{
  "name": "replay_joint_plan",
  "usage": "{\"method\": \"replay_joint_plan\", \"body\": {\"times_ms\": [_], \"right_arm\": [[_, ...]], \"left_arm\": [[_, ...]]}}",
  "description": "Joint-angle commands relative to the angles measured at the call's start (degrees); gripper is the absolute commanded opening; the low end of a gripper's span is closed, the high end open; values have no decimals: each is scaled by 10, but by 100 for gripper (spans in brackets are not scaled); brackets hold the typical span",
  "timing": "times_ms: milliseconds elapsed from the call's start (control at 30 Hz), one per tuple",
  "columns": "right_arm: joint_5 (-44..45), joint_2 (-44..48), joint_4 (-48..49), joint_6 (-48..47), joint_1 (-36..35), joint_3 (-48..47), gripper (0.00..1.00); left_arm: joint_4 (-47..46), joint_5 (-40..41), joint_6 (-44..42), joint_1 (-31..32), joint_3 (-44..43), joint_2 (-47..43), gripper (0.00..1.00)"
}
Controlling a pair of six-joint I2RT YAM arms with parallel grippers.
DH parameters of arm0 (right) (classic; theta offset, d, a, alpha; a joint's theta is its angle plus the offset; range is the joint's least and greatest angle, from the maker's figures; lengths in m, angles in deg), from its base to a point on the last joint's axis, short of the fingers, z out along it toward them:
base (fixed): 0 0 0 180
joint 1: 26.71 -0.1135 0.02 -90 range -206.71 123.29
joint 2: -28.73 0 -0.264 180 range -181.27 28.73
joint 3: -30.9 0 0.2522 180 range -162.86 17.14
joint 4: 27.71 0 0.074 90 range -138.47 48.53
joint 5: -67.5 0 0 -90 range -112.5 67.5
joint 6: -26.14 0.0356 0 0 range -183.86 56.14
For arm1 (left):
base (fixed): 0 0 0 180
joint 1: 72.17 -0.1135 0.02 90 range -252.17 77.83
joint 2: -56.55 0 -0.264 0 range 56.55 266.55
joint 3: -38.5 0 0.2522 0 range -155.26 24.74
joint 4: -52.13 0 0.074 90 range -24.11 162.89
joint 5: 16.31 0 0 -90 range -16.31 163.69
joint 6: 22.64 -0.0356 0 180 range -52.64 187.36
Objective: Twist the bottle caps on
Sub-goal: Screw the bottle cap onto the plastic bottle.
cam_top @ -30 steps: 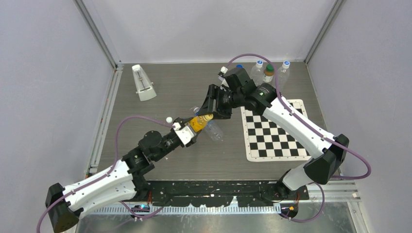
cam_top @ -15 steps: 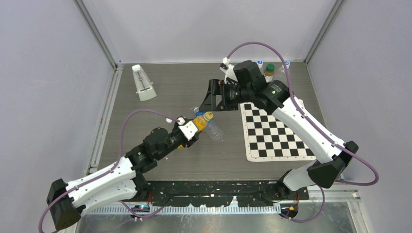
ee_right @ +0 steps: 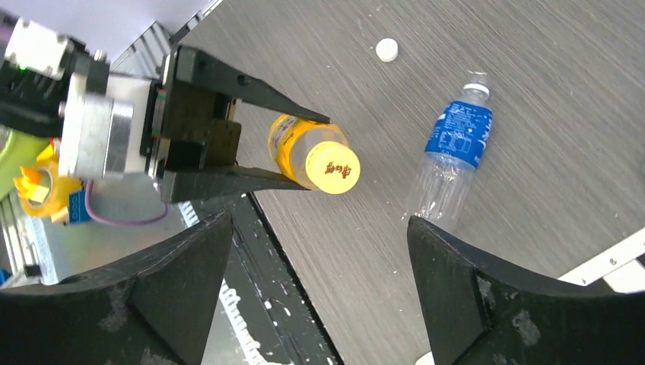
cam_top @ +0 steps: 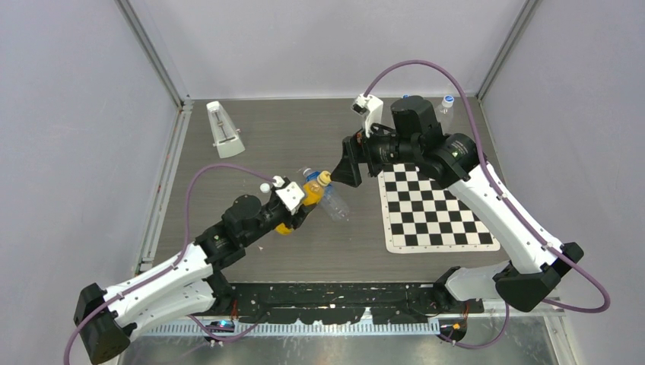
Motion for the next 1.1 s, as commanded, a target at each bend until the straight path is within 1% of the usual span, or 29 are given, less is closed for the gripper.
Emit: {"method": "replay_joint_plan", "body": {"times_ms": [0, 67, 133, 333, 467, 600, 1067], "right_arm": [[-126, 5, 43, -101, 22, -4, 86], [-198, -3, 59, -113, 43, -4, 83], [-229, -1, 74, -134, 47, 2, 83], [-273, 23, 82, -230, 48, 30, 84], [-291, 24, 63, -301, 49, 40, 82], [-306, 18, 46, -335, 48, 40, 80], [-313, -7, 13, -368, 38, 33, 63]], "left_arm": [[-49, -82, 38, -29, -12, -22, 0], [-63, -113, 41, -35, -6, -27, 0], [-67, -140, 40, -35, -4, -30, 0], [-69, -191, 39, -37, -7, -34, 0], [-71, -214, 45, -37, -8, -34, 0], [-66, -219, 52, -37, -13, -30, 0], [-60, -224, 60, -37, -19, -26, 0]]}}
